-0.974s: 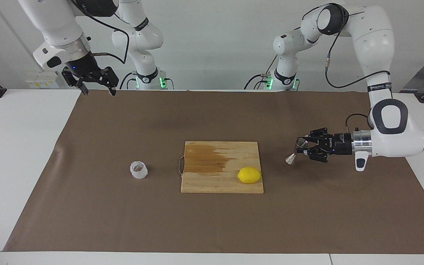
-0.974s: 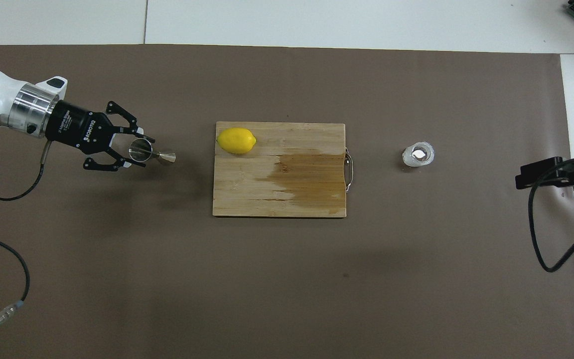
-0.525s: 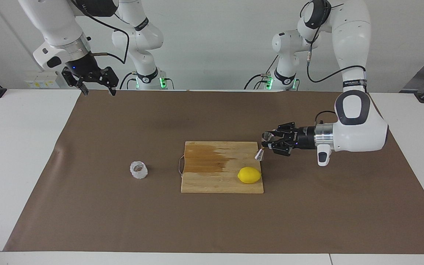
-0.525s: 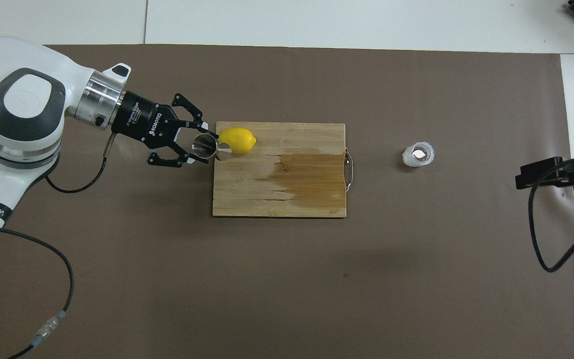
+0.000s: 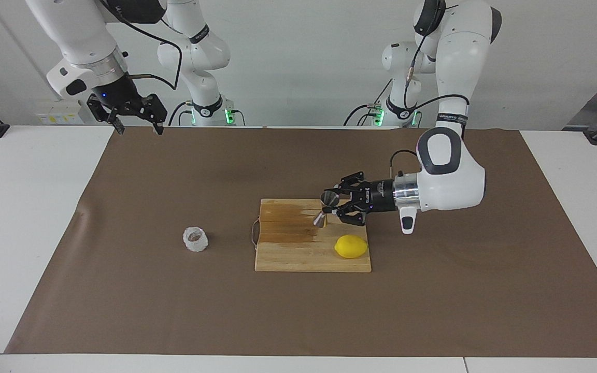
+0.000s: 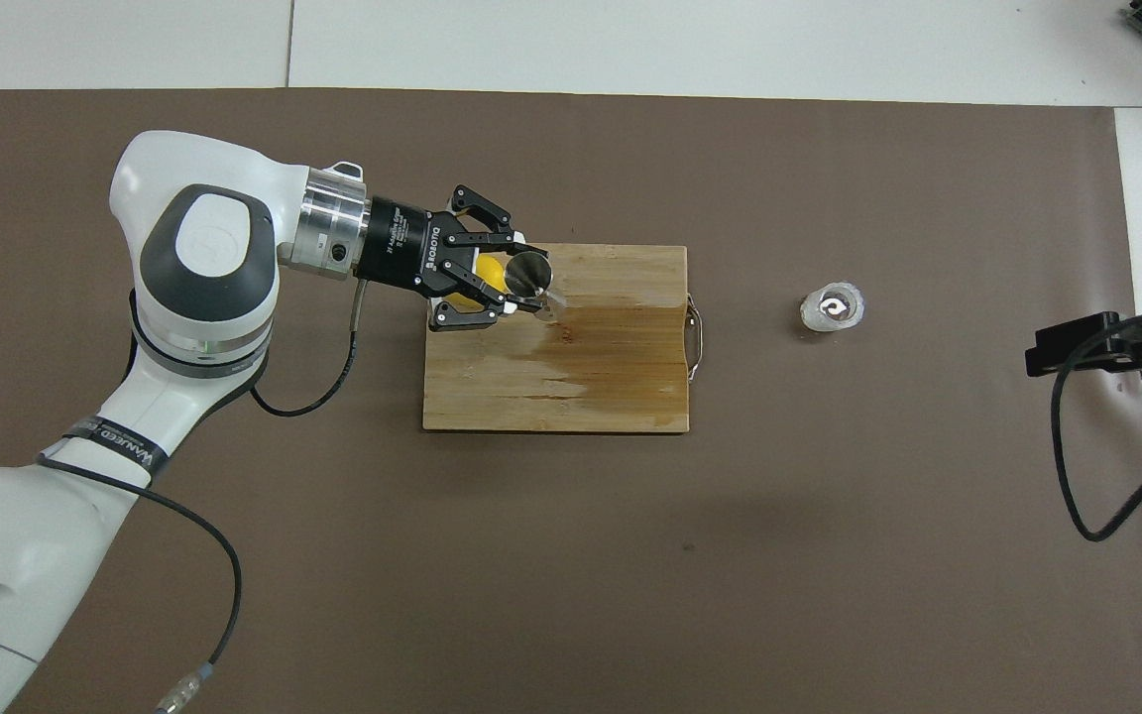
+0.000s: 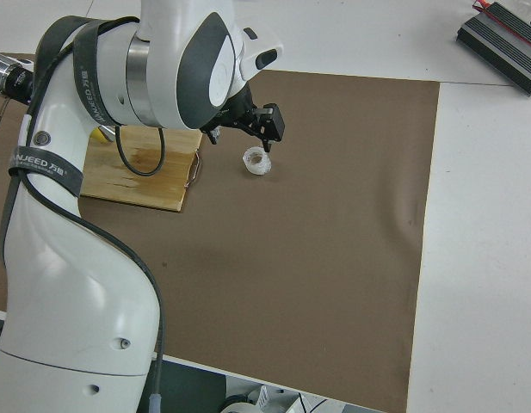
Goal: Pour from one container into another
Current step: 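Lift the metal cup with the left gripper and carry it over the board, then lower the metal cup onto the board and open the left gripper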
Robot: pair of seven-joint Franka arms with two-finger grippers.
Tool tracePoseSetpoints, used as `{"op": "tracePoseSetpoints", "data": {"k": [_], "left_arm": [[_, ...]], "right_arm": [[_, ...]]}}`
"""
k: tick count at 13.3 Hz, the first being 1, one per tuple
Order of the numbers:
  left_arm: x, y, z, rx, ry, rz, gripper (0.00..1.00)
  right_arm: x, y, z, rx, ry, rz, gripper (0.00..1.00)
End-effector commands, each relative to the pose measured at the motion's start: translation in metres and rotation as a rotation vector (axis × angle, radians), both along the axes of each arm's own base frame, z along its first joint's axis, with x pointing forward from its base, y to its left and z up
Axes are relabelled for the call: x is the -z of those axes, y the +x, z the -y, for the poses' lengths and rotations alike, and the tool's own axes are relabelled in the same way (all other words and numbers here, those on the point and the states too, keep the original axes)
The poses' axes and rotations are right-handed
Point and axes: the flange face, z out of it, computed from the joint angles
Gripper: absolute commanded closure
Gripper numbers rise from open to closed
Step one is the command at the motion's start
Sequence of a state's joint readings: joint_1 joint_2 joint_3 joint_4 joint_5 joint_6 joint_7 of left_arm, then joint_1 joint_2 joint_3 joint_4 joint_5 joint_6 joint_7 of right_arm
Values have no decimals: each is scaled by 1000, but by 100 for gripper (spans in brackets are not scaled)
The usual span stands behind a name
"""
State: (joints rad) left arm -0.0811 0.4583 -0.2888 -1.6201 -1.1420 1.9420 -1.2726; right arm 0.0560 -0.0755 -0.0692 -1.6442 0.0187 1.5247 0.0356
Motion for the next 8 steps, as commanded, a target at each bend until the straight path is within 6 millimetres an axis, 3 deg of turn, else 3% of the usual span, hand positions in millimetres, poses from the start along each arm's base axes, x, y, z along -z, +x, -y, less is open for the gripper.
{"op": "tracePoseSetpoints", "data": {"k": [1,8], "left_arm": [[5,-23,23,-112,27,-40,100],[36,-46,55,-275,82,-37,100]], "right_arm": [[-3,-2,1,22,7,7,0],[-3,-2,1,22,7,7,0]]}}
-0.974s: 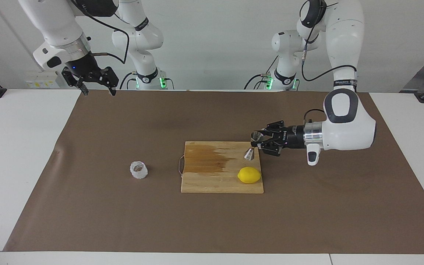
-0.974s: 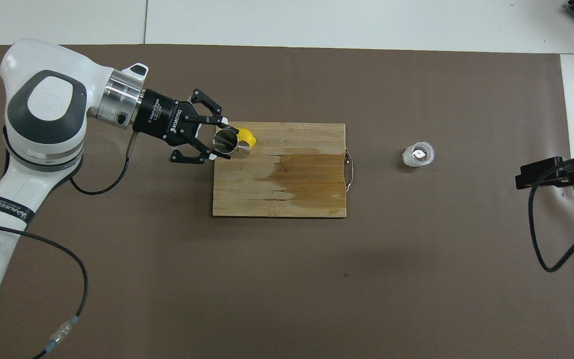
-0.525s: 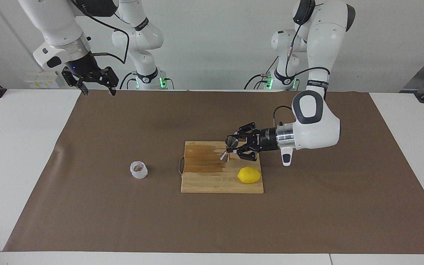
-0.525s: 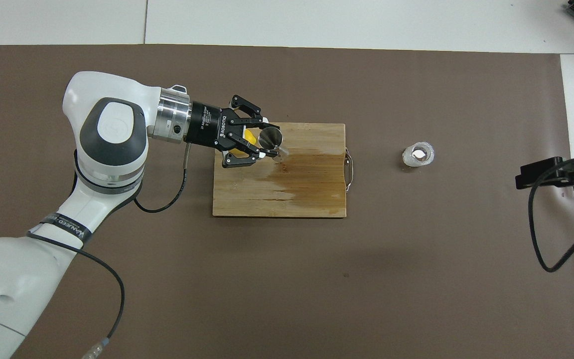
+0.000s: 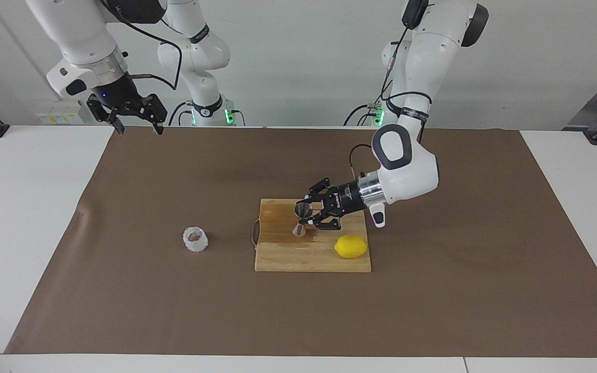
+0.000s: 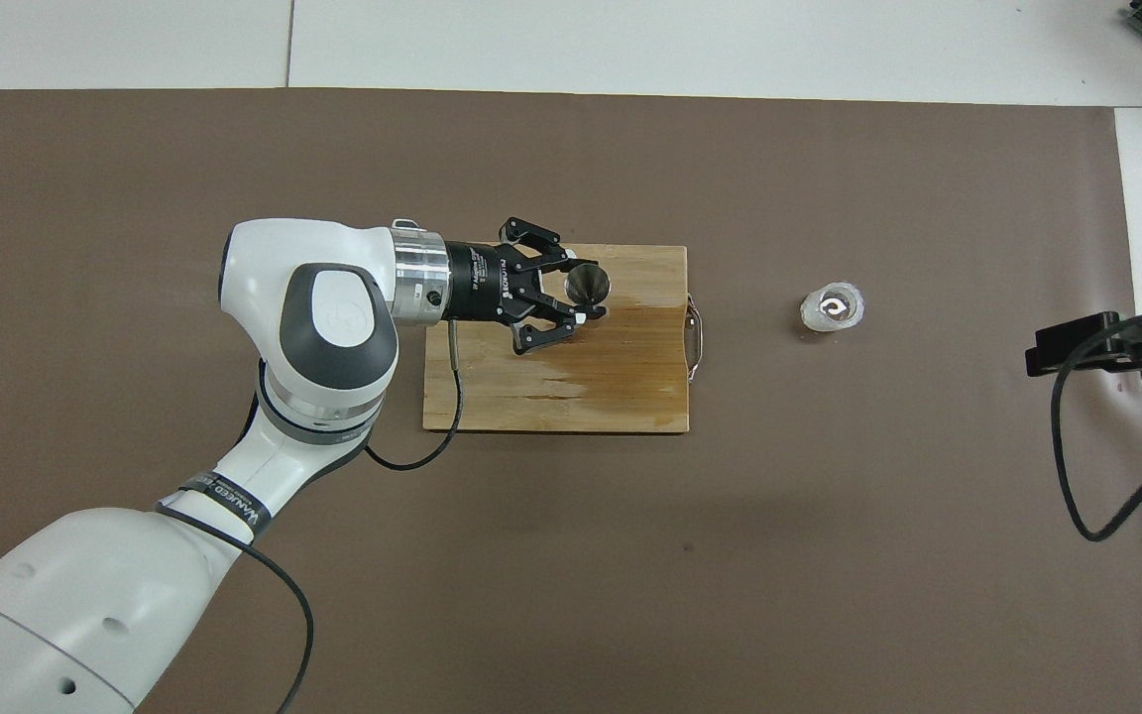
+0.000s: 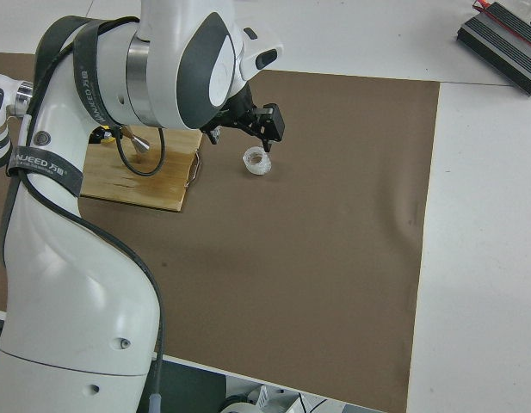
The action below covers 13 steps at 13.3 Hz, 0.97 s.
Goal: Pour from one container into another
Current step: 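Lower the metal cup onto the board and open the left gripper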
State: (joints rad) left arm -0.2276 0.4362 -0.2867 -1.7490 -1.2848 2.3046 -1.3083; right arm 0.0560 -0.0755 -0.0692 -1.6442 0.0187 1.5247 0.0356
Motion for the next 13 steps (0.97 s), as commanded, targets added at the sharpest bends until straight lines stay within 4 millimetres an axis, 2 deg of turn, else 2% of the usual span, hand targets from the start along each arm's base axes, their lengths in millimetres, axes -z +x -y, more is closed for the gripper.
{"op": "tracePoseSetpoints", "data": {"k": [1,3,7,10,11,13], "left_arm": [[-2,-17,5,-50,18,-6,100],[9,-24,9,-83,52,3,100],[16,-35,27,-100,62,1,100],[23,-38,26,-108,80,1,100],[24,-38,26,-108,81,3,95],[23,-38,26,-111,83,6,64]], "right_arm": [[-4,-2,1,22,7,8,0],[-3,-2,1,22,7,7,0],[-3,-2,1,22,7,7,0],[-3,-2,1,22,7,7,0],[-3,-2,0,20,7,7,0],[-3,-2,1,22,7,7,0]]}}
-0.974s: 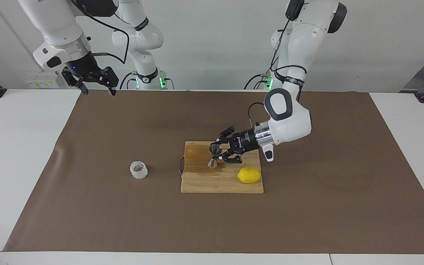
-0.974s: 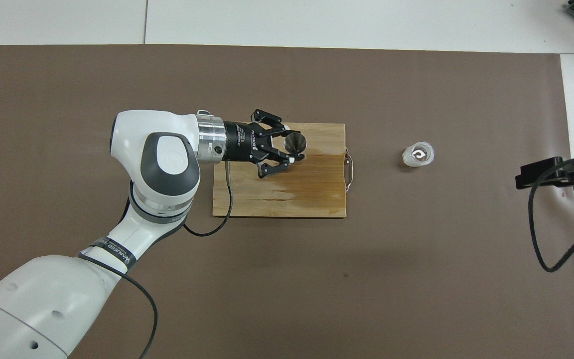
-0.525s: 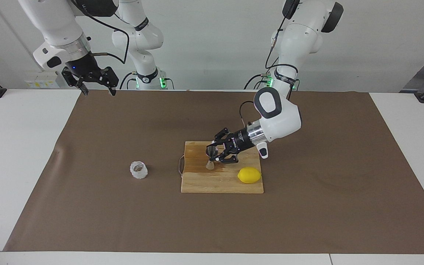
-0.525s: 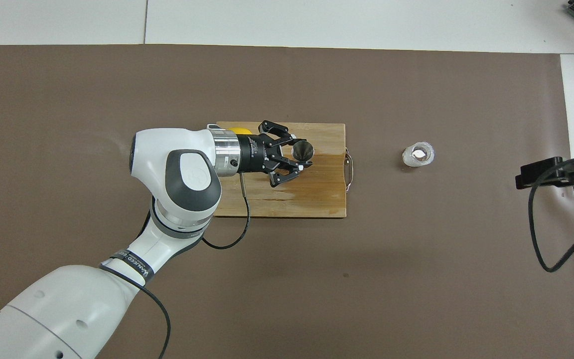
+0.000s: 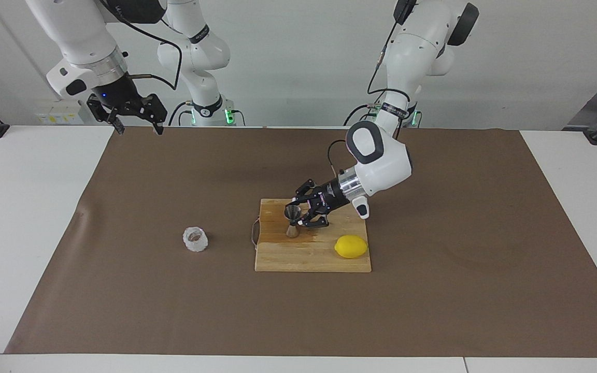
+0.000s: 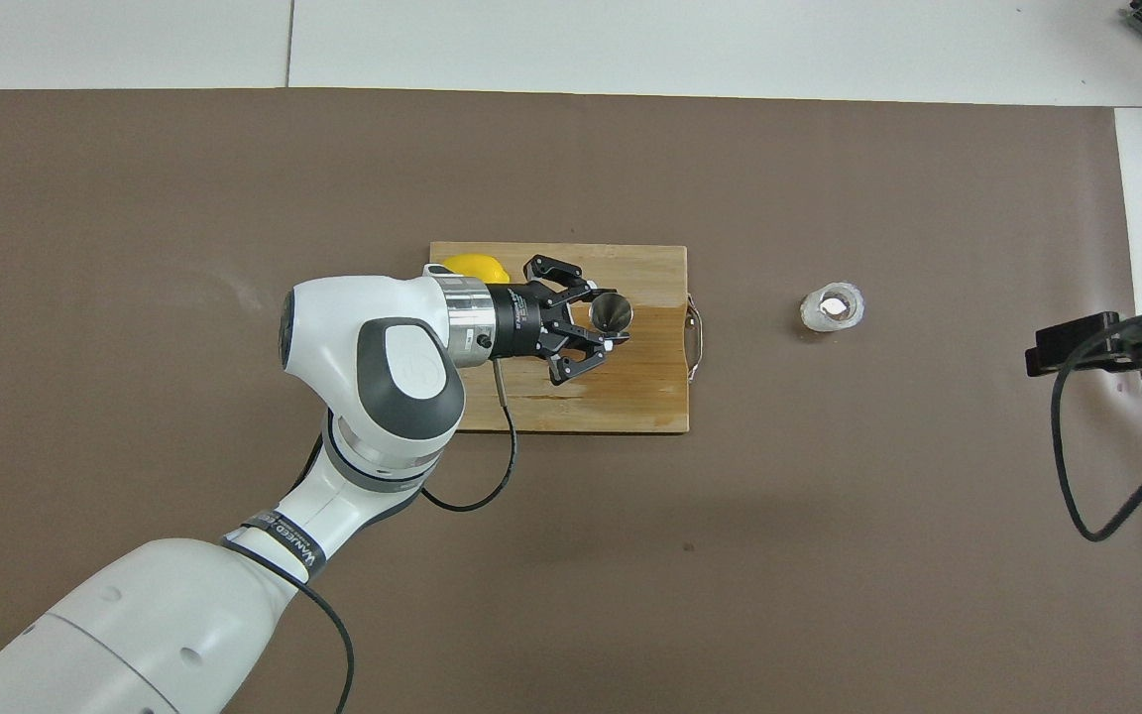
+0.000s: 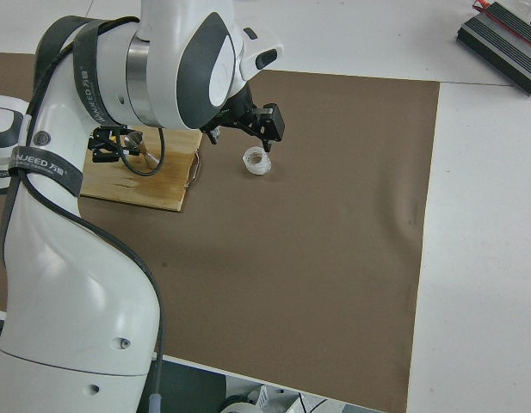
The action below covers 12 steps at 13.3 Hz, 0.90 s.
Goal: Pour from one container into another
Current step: 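Lower the metal cup onto the board and open the left gripper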
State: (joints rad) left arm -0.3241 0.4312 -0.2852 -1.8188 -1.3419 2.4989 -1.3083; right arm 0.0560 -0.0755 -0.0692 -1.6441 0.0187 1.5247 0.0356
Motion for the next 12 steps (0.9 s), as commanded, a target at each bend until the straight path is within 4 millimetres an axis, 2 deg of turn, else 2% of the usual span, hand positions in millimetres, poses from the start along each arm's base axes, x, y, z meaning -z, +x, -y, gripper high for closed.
{"op": "tracePoseSetpoints", "data": {"k": [1,2,3,7,9,12], "left_arm": [[-4,-6,-4,-24,9,9,34],[-4,-6,-4,-26,9,7,3],[-4,-6,-3,-27,11,9,0],[-14,-2,-1,-5,-9,14,0],[-29,-1,1,36,-49,8,0],[-68,3,-23,123,-97,18,0]], "right_arm": [[-3,-2,1,22,7,7,0],[-3,-2,1,22,7,7,0],[-3,-2,0,20,7,7,0],[-4,-5,-1,15,8,-10,0],[-6,-11,-3,-19,10,-29,0],[2,-16,-1,-259,33,-31,0]]}}
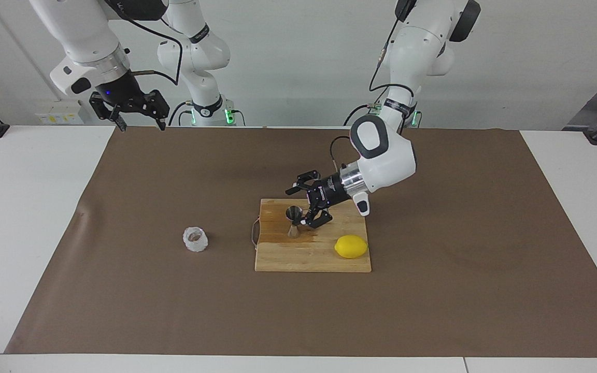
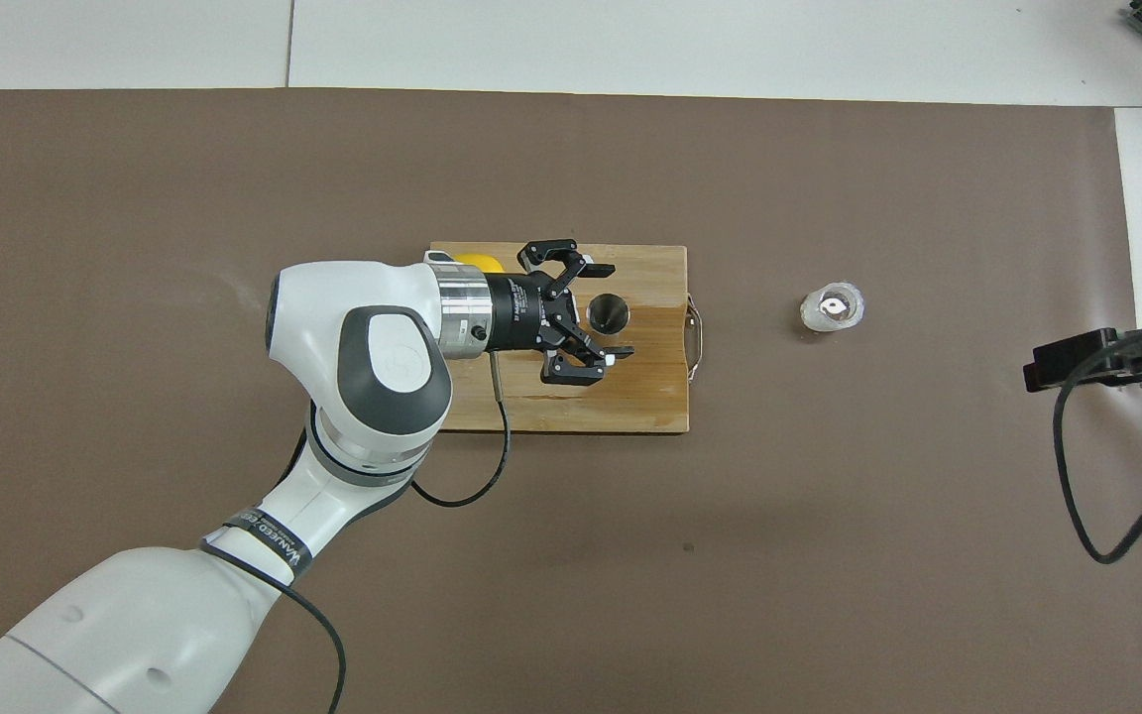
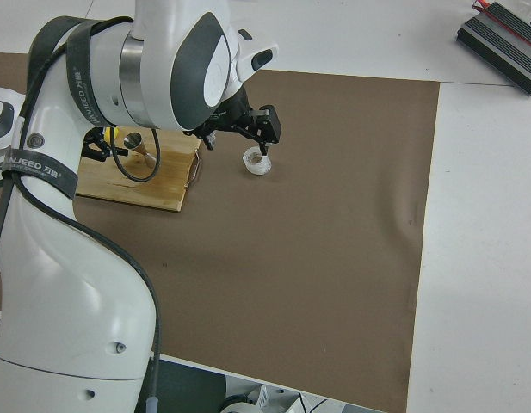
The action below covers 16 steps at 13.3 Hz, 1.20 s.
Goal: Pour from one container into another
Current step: 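Lower the metal cup onto the board and open the left gripper, then retract the left gripper while the right gripper reaches the white cup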
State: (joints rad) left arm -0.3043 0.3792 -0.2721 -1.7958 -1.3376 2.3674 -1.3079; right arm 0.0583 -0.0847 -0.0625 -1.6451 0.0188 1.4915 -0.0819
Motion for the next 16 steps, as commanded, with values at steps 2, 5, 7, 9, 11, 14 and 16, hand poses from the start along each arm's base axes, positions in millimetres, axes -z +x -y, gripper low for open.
{"op": "tracePoseSetpoints", "data": {"k": [2,5,7,9,11,14,16], "left_arm": [[-40,7,-46,134,32,41,0],[-59,15,-88,242,132,92,0],[-73,15,-106,338,255,154,0],[-88,8,-116,471,400,251,0],[-98,-1,-122,603,447,363,0],[-106,-9,-132,822,516,566,0],[-112,-16,-140,983,551,722,0]], "right_arm": [[13,-15,26,-354,73,4,0],[28,-12,58,-603,71,75,0],[35,-4,67,-809,42,145,0],[49,1,78,-932,13,186,0],[72,16,89,-1058,43,211,0],[140,46,123,-1165,218,315,0],[183,62,134,-1172,311,399,0]]}}
